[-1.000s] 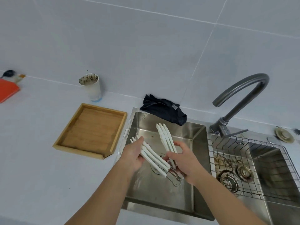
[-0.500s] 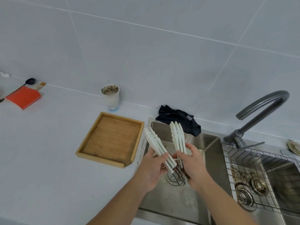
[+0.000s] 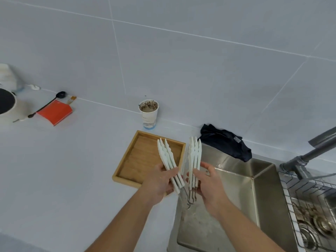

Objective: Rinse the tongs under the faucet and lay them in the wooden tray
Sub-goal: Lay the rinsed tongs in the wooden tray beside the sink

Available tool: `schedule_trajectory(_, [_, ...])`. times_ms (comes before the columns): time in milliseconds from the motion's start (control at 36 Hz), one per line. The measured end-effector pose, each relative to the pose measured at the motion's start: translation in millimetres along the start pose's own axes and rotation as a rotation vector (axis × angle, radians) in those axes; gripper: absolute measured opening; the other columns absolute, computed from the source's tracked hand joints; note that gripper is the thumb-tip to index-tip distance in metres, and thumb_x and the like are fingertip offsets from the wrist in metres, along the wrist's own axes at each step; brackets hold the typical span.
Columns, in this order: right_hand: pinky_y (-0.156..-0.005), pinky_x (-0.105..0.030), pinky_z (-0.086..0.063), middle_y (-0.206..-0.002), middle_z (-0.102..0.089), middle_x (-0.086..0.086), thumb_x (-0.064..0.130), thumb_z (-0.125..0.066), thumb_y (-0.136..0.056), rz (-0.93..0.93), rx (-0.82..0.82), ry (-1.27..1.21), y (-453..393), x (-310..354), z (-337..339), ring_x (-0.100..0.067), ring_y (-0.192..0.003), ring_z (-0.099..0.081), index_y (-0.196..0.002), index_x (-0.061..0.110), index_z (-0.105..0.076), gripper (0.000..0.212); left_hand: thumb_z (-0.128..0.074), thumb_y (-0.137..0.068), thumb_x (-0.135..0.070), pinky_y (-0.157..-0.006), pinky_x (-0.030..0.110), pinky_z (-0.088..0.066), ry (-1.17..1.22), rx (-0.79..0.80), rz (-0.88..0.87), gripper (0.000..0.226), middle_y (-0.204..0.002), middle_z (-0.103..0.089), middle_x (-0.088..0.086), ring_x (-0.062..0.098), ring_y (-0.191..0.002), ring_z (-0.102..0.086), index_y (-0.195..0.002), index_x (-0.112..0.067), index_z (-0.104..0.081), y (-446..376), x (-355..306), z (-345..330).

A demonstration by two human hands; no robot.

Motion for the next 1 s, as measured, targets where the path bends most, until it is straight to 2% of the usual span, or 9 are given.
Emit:
schedule_trajectory(56, [-0.063, -0.036, -0.060, -0.096, -0.079, -0.011, 0.009, -0.060, -0.097, -0.036, 0.036, 0.002, -4.8, -3.8, -15.0, -0.021, -0.074, -0.076, -0.121, 0.026, -0.058, 0.029, -0.071, -0.091, -0.005, -0.078, 0.048, -0.063, -0.040, -0.020, 0.016, 0.030, -0.099, -0.076, 0.017, 0.032, -0.089, -0.076, -0.120, -0.005, -0.062, -7.6, -6.0, 16.7])
schedule_trajectory(111, [-0.068, -0.042, -0.063, -0.095, -0.080, -0.009, 0.005, -0.060, -0.096, -0.071, 0.065, 0.002, -9.7, -7.1, -30.5, -0.023, -0.076, -0.076, -0.126, 0.025, -0.056, 0.036, -0.071, -0.091, -0.005, -0.075, 0.046, -0.063, -0.070, -0.036, 0.022, 0.031, -0.105, -0.074, 0.018, 0.030, -0.089, -0.076, -0.121, -0.006, -0.064, -14.7, -12.1, 31.5])
schedule_trajectory(222, [-0.071, -0.044, -0.063, -0.096, -0.080, -0.010, 0.000, -0.059, -0.096, -0.120, 0.105, -0.043, -18.5, -12.8, -56.1, -0.028, -0.082, -0.077, -0.134, 0.025, -0.050, 0.047, -0.069, -0.092, -0.004, -0.068, 0.041, -0.063, -0.115, -0.044, 0.024, 0.025, -0.106, -0.073, 0.018, 0.029, -0.088, -0.076, -0.116, -0.007, -0.066, -24.9, -24.2, 52.9])
schedule_trajectory(389, [-0.072, -0.044, -0.064, -0.118, -0.072, -0.011, -0.003, -0.058, -0.096, -0.209, 0.139, -0.066, -33.9, -22.4, -86.2, -0.029, -0.092, -0.077, -0.145, 0.027, -0.043, 0.059, -0.068, -0.093, -0.003, -0.068, 0.038, -0.063, -0.184, -0.054, 0.057, 0.025, -0.108, -0.073, 0.018, 0.029, -0.095, -0.073, -0.117, -0.008, -0.066, -40.7, -38.9, 79.8])
schedule_trajectory(556, [-0.065, -0.038, -0.062, -0.113, -0.074, -0.010, -0.004, -0.059, -0.095, -0.274, 0.123, -0.068, -45.4, -33.4, -104.6, -0.026, -0.086, -0.078, -0.139, 0.031, -0.046, 0.058, -0.068, -0.092, 0.000, -0.078, 0.043, -0.064, -0.199, -0.060, 0.089, 0.028, -0.108, -0.076, 0.013, 0.029, -0.096, -0.075, -0.117, -0.014, -0.067, -55.8, -41.4, 96.6])
schedule_trajectory(694, [-0.067, -0.039, -0.063, -0.113, -0.074, -0.012, -0.002, -0.060, -0.095, -0.302, 0.122, -0.055, -53.3, -39.9, -115.0, -0.028, -0.087, -0.078, -0.141, 0.033, -0.043, 0.060, -0.067, -0.093, -0.002, -0.080, 0.042, -0.063, -0.212, -0.069, 0.121, 0.026, -0.104, -0.078, 0.010, 0.027, -0.093, -0.076, -0.116, -0.016, -0.067, -66.4, -39.7, 107.4])
schedule_trajectory(833, [-0.073, -0.045, -0.065, -0.117, -0.072, -0.013, -0.001, -0.063, -0.094, -0.329, 0.122, -0.015, -60.3, -43.2, -116.6, -0.029, -0.091, -0.077, -0.144, 0.036, -0.039, 0.067, -0.067, -0.094, -0.004, -0.080, 0.042, -0.064, -0.268, -0.056, 0.134, 0.032, -0.107, -0.077, 0.011, 0.027, -0.094, -0.076, -0.123, -0.016, -0.066, -79.3, -38.0, 112.5])
schedule_trajectory(917, [-0.075, -0.046, -0.065, -0.113, -0.075, -0.010, -0.001, -0.066, -0.092, -0.329, 0.120, 0.026, -64.9, -43.5, -113.6, -0.026, -0.089, -0.078, -0.146, 0.036, -0.038, 0.071, -0.068, -0.093, -0.005, -0.083, 0.043, -0.063, -0.291, -0.054, 0.126, 0.035, -0.107, -0.077, 0.008, 0.024, -0.093, -0.076, -0.126, -0.017, -0.065, -87.0, -36.6, 113.6])
schedule_trajectory(1000, [-0.076, -0.046, -0.064, -0.106, -0.078, -0.006, 0.000, -0.068, -0.091, -0.313, 0.114, 0.057, -69.1, -42.4, -111.1, -0.025, -0.089, -0.078, -0.148, 0.035, -0.036, 0.074, -0.068, -0.094, -0.009, -0.078, 0.040, -0.064, -0.321, -0.074, 0.098, 0.034, -0.106, -0.078, 0.007, 0.022, -0.092, -0.077, -0.127, -0.015, -0.065, -91.4, -38.0, 114.5])
Point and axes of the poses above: each hand's wrist, its own y-axis away from the middle knuckle, its own z-axis out of the back of the hand, x = y × z, the point moved 5 cm from there along -y, towards the middle knuckle
